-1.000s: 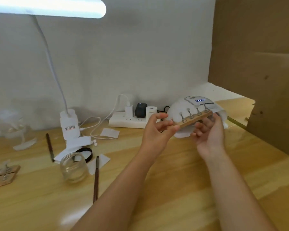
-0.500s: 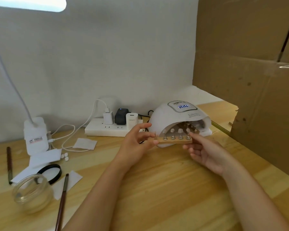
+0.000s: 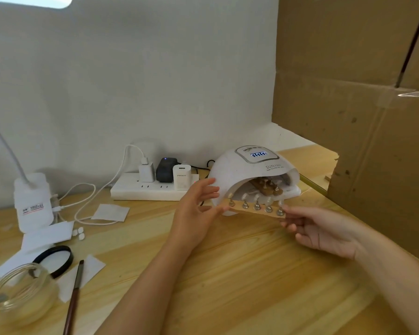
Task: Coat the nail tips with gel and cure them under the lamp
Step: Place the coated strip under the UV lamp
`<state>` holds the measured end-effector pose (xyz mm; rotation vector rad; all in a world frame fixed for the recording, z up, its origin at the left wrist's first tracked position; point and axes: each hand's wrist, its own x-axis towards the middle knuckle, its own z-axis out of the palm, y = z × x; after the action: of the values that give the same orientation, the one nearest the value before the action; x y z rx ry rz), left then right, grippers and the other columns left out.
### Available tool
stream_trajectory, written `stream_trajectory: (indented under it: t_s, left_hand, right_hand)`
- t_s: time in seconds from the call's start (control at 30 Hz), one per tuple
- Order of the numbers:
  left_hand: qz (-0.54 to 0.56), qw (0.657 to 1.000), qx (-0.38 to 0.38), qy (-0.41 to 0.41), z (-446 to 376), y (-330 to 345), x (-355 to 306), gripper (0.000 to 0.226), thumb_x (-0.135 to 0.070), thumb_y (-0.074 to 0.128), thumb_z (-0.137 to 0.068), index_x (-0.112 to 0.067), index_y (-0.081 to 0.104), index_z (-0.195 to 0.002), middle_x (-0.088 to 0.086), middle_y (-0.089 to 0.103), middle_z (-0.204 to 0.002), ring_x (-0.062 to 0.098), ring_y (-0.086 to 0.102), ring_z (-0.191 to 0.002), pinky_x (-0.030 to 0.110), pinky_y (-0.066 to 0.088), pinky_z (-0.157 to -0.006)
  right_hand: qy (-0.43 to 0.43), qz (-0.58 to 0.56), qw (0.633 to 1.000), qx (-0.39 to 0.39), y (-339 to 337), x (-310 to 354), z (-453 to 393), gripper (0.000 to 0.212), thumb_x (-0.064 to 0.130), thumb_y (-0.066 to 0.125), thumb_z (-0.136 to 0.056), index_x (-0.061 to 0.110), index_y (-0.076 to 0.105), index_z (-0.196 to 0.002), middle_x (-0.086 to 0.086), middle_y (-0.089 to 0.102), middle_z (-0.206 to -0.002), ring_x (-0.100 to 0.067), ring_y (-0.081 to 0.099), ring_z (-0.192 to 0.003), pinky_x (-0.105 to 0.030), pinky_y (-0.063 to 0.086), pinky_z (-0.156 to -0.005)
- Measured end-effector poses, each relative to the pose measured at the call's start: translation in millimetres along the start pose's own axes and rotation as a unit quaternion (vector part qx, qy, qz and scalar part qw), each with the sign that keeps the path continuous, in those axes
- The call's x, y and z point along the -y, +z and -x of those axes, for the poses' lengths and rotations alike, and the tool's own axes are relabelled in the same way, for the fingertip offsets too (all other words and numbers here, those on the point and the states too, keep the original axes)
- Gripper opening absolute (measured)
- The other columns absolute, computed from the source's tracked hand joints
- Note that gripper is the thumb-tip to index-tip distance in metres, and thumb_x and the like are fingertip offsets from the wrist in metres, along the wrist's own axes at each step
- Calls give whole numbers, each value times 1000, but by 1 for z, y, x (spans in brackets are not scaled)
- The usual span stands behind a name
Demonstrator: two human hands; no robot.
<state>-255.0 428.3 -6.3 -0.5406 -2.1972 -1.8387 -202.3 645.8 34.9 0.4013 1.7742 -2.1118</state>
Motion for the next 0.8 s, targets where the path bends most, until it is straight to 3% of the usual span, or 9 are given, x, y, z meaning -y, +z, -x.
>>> stream_trajectory:
  t_s: [0.1, 0.23, 0.53, 0.67, 0.8]
  left_hand:
    - [-14, 999, -51, 1, -3, -4, 2, 53, -11, 75, -72, -30, 47, -113, -14, 59, -98, -5, 57, -92, 10, 48, -76]
    - [-10, 996, -90, 6, -4, -9, 1, 45, -9, 72, -76, -28, 48, -109, -7, 61, -92, 2, 59, -84, 6, 45, -68]
    - [-19, 997, -72, -4, -4, -10, 3, 38, -12, 68, -80, -27, 50, -109, -9, 62, -83, -1, 59, -73, 4, 42, -65]
    - [-23, 997, -71, -3, -3, -9, 4, 36, -12, 67, -81, -29, 50, -108, -10, 62, -81, -4, 58, -72, 4, 42, -65]
    - [-29, 997, -68, 2, -4, -9, 4, 35, -13, 66, -82, -30, 50, -107, -10, 62, -81, -7, 57, -72, 4, 42, -64]
  right_hand:
    - [4, -5, 1000, -30, -4, -1, 1, 23, 14, 64, -65, 0, 63, -83, -9, 63, -60, -7, 56, -43, -18, 49, -37]
    - [15, -24, 997, -68, -13, -3, 4, 12, 10, 58, -82, -2, 62, -83, -8, 64, -57, -8, 58, -41, -17, 47, -35]
    - [5, -67, 991, -112, 0, 4, -27, 8, 3, 52, -90, -2, 58, -87, -9, 66, -56, -8, 61, -42, -15, 45, -33]
    - [-18, -93, 982, -166, 19, 9, -53, 10, -1, 52, -90, 1, 52, -81, -12, 61, -71, -8, 59, -37, -15, 45, -34]
    - [-49, -44, 970, -234, 32, 10, -69, 8, 3, 56, -89, 2, 51, -83, -11, 60, -68, -12, 60, -42, -16, 48, -36]
